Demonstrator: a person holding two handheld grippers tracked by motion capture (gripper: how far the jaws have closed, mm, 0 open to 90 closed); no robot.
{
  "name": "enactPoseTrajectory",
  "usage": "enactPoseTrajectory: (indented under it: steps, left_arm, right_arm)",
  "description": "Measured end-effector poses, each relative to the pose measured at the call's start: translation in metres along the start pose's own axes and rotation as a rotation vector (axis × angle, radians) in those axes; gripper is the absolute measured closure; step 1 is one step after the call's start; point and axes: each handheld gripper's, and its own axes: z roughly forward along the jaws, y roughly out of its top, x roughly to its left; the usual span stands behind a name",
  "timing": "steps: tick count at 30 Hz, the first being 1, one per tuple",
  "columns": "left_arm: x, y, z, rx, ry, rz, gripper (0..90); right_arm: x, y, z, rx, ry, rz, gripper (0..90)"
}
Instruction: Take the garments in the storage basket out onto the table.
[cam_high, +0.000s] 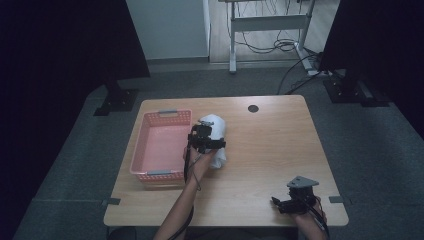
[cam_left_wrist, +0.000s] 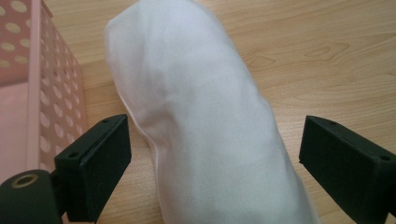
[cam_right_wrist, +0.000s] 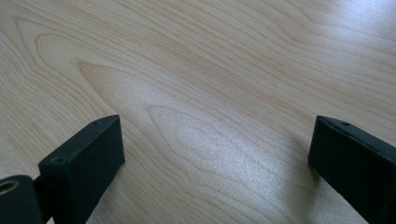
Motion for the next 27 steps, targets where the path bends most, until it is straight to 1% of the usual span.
enactPoseTrajectory:
  steps: [17, 27]
  left_arm:
    - [0.0, -0.001, -0.015, -0.039, -0.016, 0.024, 8.8]
    - [0.009, -0.004, -0.022, -0.053, -0.019, 0.019, 8.8]
  right_arm:
    - [0.0, 0.0, 0.0, 0.0, 0.0, -0.001, 3.4]
    - [0.0, 0.0, 0.0, 0.0, 0.0, 0.0, 3.4]
